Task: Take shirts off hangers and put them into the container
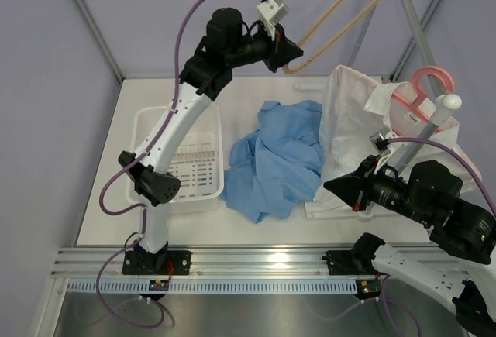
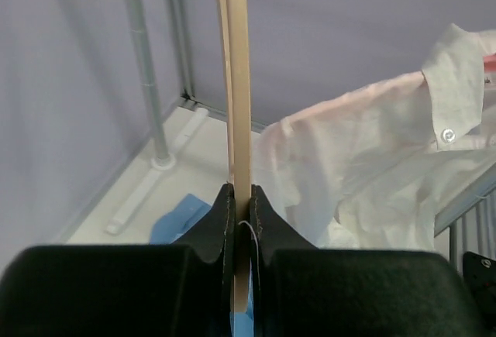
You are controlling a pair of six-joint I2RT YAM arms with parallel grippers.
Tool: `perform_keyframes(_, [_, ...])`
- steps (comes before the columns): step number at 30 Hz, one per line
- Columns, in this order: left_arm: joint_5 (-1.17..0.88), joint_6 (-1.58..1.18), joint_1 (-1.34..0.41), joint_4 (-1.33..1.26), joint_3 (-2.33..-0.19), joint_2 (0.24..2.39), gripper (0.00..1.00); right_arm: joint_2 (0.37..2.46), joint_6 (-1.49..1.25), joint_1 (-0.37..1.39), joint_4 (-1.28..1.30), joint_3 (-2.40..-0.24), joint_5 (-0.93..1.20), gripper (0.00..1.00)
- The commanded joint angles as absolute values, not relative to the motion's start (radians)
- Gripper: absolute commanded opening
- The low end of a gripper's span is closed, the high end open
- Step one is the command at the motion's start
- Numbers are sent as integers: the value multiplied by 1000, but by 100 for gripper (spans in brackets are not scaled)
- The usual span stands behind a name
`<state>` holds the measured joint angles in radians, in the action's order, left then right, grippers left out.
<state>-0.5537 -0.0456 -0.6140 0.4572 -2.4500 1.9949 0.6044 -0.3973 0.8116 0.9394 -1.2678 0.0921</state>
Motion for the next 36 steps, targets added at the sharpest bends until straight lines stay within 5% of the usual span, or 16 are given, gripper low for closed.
perform_keyframes(1, [-551, -35, -666, 469, -2450, 2045, 0, 611, -402, 821, 908, -1267, 109, 0])
perform_keyframes(14, [-5, -52, -723, 204, -1868, 1574, 0, 592, -414, 822, 896, -1238, 120, 0])
perform_keyframes(25, [-138, 54, -724, 596, -2238, 1739, 0, 584, -422, 822, 902, -1247, 127, 0])
perform_keyframes(36, [-115, 104, -723, 813, -2286, 1766, 0, 598, -416, 822, 910, -1255, 126, 0])
